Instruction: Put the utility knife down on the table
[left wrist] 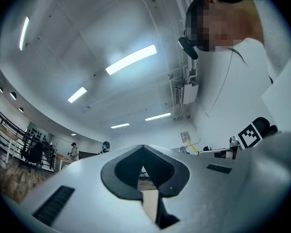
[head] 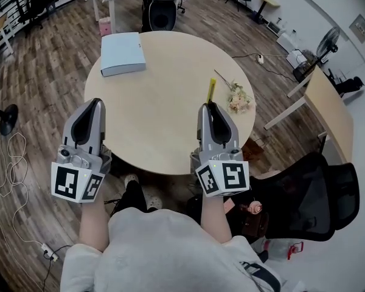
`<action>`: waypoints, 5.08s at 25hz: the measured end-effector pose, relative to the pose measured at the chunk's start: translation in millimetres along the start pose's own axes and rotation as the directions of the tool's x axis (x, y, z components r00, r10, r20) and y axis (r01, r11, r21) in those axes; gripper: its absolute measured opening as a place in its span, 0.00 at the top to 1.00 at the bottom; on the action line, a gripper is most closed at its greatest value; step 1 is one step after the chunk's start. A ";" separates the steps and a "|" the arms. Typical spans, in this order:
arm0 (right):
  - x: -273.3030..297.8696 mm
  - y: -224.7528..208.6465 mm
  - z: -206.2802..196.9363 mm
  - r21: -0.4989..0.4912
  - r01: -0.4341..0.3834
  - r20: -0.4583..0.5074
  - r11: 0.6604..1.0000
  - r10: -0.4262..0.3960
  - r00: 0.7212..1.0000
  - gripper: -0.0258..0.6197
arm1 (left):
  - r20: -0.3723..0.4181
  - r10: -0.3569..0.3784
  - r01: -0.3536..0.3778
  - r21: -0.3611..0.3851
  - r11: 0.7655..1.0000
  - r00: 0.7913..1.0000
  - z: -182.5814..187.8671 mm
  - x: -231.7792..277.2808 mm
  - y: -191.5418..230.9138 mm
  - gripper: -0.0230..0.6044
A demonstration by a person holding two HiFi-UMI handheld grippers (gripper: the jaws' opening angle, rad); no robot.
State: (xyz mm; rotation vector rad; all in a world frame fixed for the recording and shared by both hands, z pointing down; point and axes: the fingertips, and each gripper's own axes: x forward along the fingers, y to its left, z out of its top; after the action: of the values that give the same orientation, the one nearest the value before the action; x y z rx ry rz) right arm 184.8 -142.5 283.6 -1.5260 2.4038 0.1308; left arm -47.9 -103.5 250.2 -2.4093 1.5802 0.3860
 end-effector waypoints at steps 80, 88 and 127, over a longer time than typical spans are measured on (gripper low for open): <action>247.4 6.9 -478.6 0.088 0.294 -0.858 0.952 -0.077 0.507 0.84 | -0.252 -0.073 0.026 -0.187 0.982 0.965 -212.4 173.5 299.8 0.95; 242.2 7.0 -493.8 0.058 0.302 -0.888 0.952 -0.089 0.451 0.84 | -0.265 -0.061 0.010 -0.189 0.982 0.962 -217.2 171.6 305.0 0.95; 232.2 19.5 -311.2 0.050 0.149 -0.616 0.988 -0.087 0.783 0.94 | -0.175 -0.055 0.031 -0.139 0.990 0.983 -141.4 130.5 229.0 0.95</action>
State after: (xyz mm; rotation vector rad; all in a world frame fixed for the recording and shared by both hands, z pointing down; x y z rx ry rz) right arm 14.8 -407.7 511.4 -1.8848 2.7053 -0.5986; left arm -195.7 -352.1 326.4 -2.6431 1.6188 0.2848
